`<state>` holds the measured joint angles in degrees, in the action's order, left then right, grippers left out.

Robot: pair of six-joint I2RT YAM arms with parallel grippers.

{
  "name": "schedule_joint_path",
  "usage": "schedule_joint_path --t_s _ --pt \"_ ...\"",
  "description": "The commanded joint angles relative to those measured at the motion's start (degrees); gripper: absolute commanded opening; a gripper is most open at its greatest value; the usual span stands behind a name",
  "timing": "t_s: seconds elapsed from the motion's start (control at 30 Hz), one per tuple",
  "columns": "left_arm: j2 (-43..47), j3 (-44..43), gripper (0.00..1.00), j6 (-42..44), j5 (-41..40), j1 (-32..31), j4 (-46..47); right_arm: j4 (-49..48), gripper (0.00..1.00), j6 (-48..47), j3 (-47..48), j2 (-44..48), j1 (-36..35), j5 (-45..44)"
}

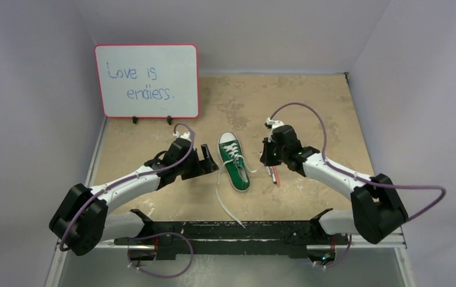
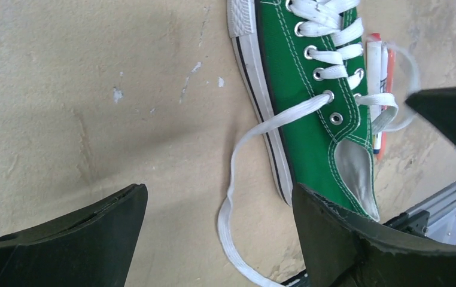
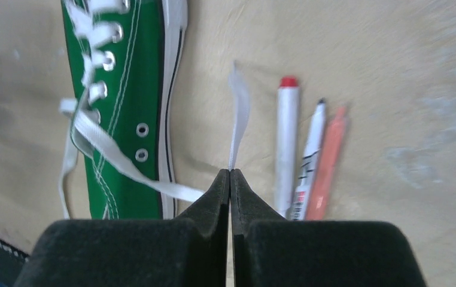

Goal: Tie the shoes

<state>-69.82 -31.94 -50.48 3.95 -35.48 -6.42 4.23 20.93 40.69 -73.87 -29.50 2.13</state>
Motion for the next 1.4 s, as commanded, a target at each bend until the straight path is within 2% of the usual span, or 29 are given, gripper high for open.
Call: schedule_joint_path --t_s 0.0,0.1,0.23,0.33,0.5,0.63,0.8,0.87,0.9,0.93,1.2,1.27,1.37 --pt "0.62 -0.32 0.92 -0.36 -1.03 -0.48 -3.04 -3.76 0.00 0.82 -1.08 -3.62 -4.58 5.68" --pt "-2.09 -2.08 0.96 0.54 -5.17 -4.32 -8.46 -6.77 0.00 4.29 -2.11 -5.03 -6.49 6.13" --pt "-4.94 -4.60 0.94 -0.17 -12.58 -10.70 -13.11 -14.00 0.00 9.18 -5.72 -5.05 -6.65 12.12" --pt "-7.18 -6.11 0.91 -0.15 -16.87 -13.73 -15.69 -13.67 0.00 11.19 -7.05 -3.67 -6.64 12.88" --pt "-10.77 -7.84 0.85 -0.41 -18.18 -17.37 -14.76 -12.27 0.00 9.75 -7.31 -1.91 -6.54 11.19" --pt "-13.70 -9.02 0.80 -1.55 -20.18 -20.81 -14.39 -16.01 0.00 10.90 -8.95 -2.87 -6.63 13.17" --pt "-16.79 -10.56 0.78 -3.64 -23.07 -23.57 -15.12 -19.74 0.00 12.49 -10.63 -4.46 -6.63 15.54" --pt "-17.79 -10.88 0.66 -4.26 -24.19 -24.46 -14.97 -20.80 0.00 12.84 -10.88 -5.38 -6.67 16.30" --pt "-18.45 -11.19 0.54 -4.37 -24.50 -24.72 -15.06 -21.18 0.00 12.95 -10.97 -5.79 -6.73 16.72" --pt "-19.37 -11.56 0.48 -4.33 -25.01 -25.10 -15.25 -21.52 0.00 13.06 -11.06 -6.28 -6.78 17.02" --pt "-22.04 -12.62 0.19 -4.89 -30.42 -26.92 -18.14 -24.30 0.00 14.80 -12.04 -6.73 -7.50 18.46" --pt "-21.69 -13.14 0.09 -4.32 -32.56 -26.66 -19.95 -25.46 0.00 15.78 -12.77 -6.66 -7.72 18.94" --pt "-20.97 -13.45 0.00 -3.15 -33.61 -24.46 -20.72 -27.46 0.00 17.42 -14.14 -6.28 -7.74 19.40"
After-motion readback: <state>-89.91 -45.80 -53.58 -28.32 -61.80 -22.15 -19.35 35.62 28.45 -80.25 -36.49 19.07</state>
